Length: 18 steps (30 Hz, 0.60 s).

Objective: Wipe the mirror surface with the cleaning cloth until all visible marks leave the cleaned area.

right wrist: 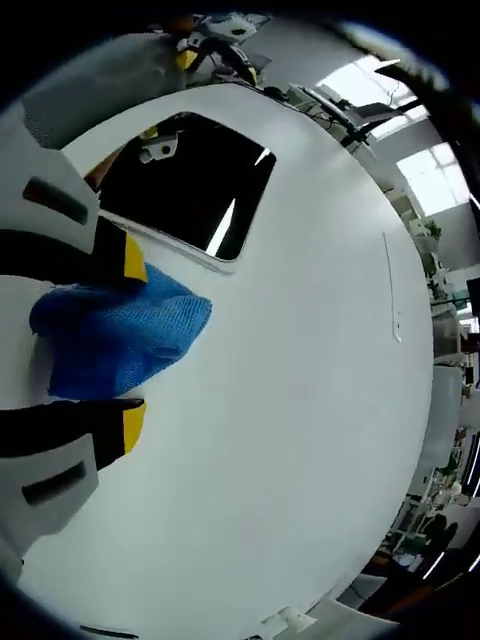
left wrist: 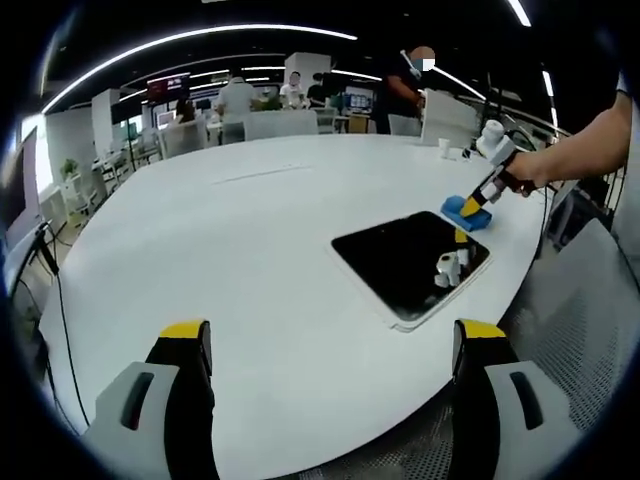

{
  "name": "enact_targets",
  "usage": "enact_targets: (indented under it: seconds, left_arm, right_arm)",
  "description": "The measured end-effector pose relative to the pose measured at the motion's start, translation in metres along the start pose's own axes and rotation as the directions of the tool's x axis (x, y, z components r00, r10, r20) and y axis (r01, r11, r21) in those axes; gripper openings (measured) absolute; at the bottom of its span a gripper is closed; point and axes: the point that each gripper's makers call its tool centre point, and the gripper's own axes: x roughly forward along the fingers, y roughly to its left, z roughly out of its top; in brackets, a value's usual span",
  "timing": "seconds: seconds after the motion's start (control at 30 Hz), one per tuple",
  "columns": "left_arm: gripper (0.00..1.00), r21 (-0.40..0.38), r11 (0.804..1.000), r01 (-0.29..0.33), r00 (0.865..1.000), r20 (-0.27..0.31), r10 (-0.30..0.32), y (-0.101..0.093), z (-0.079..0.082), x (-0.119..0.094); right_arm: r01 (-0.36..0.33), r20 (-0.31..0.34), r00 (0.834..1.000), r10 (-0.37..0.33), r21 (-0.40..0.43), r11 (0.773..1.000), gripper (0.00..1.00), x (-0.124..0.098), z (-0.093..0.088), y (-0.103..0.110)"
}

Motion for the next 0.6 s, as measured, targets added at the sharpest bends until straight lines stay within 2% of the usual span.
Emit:
enact_targets:
  seconds: [0.03,0.07,0.17,0.23,0.3,0.37,0.4,0.43,0.47,0.5,0.57,0.6]
  left_arm:
    - [0.99,0.003,1.000,-0.002,1.000,-0.002,0.002,0.002,-0.002,-0.001]
    - [0.99,0.003,1.000,-0.010,1.000,-0.004,0.010,0.003,-0.001,-0.002]
    - [0.99,0.001,1.000,-0.013,0.999,0.032,0.013,0.003,0.005,-0.004]
    - [0.99,-0.006,1.000,-0.010,1.000,0.024,0.010,0.003,0.004,-0.003]
    - [0.99,0.001,1.000,-0.006,1.000,0.029,0.006,0.002,0.005,-0.003]
    - [0.99,0.000,1.000,-0.008,0.999,0.039,0.008,0.004,0.005,-0.003]
    - [0.99,-0.008,1.000,-0.008,0.999,0.045,0.008,0.004,0.008,-0.004]
    - [0.99,-0.039,0.999,-0.009,0.998,0.055,0.011,0.005,0.010,-0.005]
    - [0.99,-0.118,0.992,-0.036,0.999,0.031,0.040,0.012,0.006,-0.008]
    - [0.99,-0.123,0.992,-0.040,0.999,0.031,0.044,0.015,0.006,-0.012]
    - [0.99,-0.111,0.993,-0.051,0.998,0.027,0.054,0.026,0.008,-0.022]
    - [0.99,-0.113,0.992,-0.049,0.997,0.046,0.055,0.031,0.011,-0.026]
  right_arm:
    - [-0.022,0.005,1.000,0.022,-0.031,0.999,0.38,-0.001,0.001,0.000]
    - [-0.027,0.011,1.000,0.027,-0.029,0.999,0.37,-0.002,0.002,-0.001]
    - [-0.031,0.095,0.995,0.037,-0.065,0.997,0.46,-0.014,0.013,-0.005]
    - [-0.059,0.153,0.985,0.074,-0.103,0.993,0.54,-0.028,0.017,-0.001]
    - [-0.071,0.186,0.978,0.090,-0.107,0.992,0.61,-0.039,0.014,0.000]
    - [-0.093,0.247,0.962,0.118,-0.113,0.989,0.70,-0.051,0.013,0.004]
    - [-0.118,0.296,0.943,0.152,-0.131,0.984,0.75,-0.057,0.015,0.008]
    - [-0.124,0.310,0.937,0.161,-0.135,0.983,0.81,-0.059,0.015,0.009]
    - [-0.102,0.317,0.938,0.142,-0.140,0.985,0.85,-0.062,0.010,0.007]
    - [-0.084,0.309,0.943,0.121,-0.132,0.988,0.88,-0.067,0.001,0.006]
    - [-0.067,0.318,0.943,0.093,-0.093,0.993,0.93,-0.074,-0.008,0.004]
    - [-0.056,0.321,0.944,0.078,-0.075,0.996,0.95,-0.078,-0.012,0.003]
